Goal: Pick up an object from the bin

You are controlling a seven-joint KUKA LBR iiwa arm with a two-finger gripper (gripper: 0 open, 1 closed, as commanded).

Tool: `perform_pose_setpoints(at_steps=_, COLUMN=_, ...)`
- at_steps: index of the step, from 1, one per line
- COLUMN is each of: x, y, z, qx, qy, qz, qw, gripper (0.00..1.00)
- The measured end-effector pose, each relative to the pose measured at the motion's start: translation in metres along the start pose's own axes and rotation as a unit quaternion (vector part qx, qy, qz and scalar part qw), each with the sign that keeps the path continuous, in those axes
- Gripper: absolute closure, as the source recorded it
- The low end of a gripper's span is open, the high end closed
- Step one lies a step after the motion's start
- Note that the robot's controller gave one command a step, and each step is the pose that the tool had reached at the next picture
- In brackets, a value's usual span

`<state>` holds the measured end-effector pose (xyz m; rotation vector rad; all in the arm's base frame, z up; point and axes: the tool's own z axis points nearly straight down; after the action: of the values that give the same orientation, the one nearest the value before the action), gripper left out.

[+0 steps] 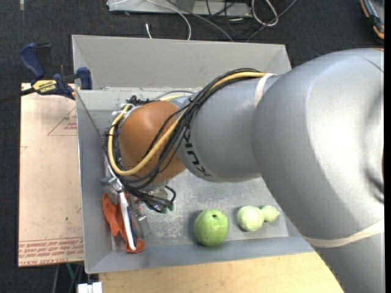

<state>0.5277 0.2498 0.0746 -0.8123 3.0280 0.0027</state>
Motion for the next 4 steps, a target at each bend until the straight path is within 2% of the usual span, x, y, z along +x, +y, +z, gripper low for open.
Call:
perform_pose_setpoints(at_steps=1, x=-0.002, y=0.002, z=-0.026, qx=-0.001, qy=0.0009, qz=-0.056, qw=0.9984, gripper=0.0)
perform_pose_setpoints(at_steps=2, x=0.043, y=0.022, z=-0.026, qx=0.0, qy=-0.0005, qz=-0.254, qw=0.9673, gripper=0.0)
perform_pose_setpoints(at_steps=3, x=0.031, y=0.012, z=0.004, qx=0.002, qy=0.0043, qz=-0.236, qw=0.9718, gripper=0.0)
perform_pose_setpoints(at_steps=4, x=0.014, y=0.006, z=0.004, qx=0.002, qy=0.0026, qz=-0.319, qw=0.9478, gripper=1.0)
